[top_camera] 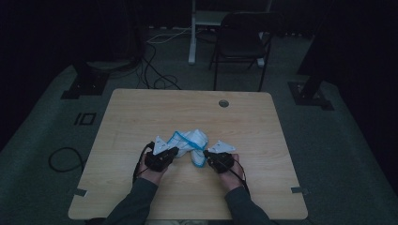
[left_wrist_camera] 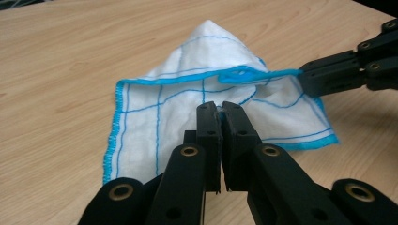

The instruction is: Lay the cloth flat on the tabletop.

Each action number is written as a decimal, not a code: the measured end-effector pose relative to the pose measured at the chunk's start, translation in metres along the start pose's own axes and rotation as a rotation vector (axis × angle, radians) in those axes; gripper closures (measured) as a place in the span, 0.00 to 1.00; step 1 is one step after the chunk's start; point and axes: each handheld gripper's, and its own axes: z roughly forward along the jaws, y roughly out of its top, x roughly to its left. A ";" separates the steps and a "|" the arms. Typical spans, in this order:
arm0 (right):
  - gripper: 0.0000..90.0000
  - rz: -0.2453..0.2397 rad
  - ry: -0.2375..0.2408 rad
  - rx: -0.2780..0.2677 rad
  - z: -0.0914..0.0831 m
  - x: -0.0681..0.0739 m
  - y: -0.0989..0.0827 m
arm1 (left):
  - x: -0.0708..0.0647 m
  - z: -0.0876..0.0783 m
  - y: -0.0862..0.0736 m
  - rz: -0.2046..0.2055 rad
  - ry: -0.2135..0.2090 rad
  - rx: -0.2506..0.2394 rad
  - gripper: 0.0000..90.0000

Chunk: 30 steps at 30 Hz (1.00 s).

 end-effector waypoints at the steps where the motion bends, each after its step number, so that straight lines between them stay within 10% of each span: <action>1: 0.98 0.003 -0.005 -0.003 -0.001 -0.002 0.000 | 0.001 -0.001 0.000 -0.002 0.004 -0.002 0.97; 30: 0.98 0.059 -0.088 -0.023 -0.025 -0.039 -0.002 | 0.033 -0.017 0.008 -0.070 0.067 -0.048 0.97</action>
